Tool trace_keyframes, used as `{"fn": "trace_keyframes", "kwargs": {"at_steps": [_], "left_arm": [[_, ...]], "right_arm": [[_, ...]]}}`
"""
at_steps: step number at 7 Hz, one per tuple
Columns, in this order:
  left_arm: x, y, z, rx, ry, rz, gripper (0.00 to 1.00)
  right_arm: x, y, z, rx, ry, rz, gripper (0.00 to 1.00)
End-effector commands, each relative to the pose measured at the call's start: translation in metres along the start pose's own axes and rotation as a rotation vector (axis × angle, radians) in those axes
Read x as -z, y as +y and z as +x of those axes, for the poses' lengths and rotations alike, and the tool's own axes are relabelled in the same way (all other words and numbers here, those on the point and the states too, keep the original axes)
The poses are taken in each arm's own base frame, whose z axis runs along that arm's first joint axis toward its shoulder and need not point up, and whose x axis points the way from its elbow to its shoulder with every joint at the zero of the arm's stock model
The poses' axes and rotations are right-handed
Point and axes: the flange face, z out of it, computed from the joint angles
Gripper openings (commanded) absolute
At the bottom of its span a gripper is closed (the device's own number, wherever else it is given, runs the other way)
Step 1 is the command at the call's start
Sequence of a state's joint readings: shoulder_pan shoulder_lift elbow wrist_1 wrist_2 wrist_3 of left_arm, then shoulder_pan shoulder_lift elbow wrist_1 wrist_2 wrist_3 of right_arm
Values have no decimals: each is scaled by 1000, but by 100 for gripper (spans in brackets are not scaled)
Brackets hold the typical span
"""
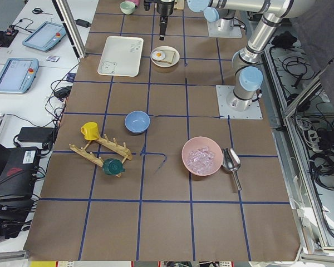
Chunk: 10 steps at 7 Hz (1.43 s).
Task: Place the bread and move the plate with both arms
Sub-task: 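Lift the bread slice with the right gripper toward the egg plate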
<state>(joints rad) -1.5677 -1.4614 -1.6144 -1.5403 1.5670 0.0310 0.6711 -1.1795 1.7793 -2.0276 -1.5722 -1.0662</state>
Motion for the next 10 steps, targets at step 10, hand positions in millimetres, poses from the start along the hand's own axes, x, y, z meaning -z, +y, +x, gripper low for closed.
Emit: {"fn": "trace_keyframes", "kwargs": {"at_steps": [10], "left_arm": [[0,1,1,-4,0,-6,100]], "right_arm": [[149,-185,-457,-43,-73,10,0]]}}
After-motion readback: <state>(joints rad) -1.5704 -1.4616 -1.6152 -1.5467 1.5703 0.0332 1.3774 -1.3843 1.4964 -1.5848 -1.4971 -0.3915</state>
